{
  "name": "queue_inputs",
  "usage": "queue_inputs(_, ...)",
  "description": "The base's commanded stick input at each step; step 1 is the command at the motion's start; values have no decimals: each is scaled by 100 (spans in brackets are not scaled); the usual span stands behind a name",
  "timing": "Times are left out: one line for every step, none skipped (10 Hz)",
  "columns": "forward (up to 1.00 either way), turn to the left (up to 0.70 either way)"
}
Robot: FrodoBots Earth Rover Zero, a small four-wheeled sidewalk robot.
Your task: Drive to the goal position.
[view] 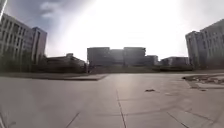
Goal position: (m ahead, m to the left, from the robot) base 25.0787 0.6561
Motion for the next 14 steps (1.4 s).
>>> queue_inputs(100,0)
queue_inputs(100,0)
queue_inputs(100,0)
queue_inputs(100,0)
queue_inputs(100,0)
queue_inputs(100,0)
queue_inputs(100,0)
queue_inputs(100,0)
queue_inputs(100,0)
queue_inputs(100,0)
queue_inputs(100,0)
queue_inputs(100,0)
queue_inputs(100,0)
queue_inputs(100,0)
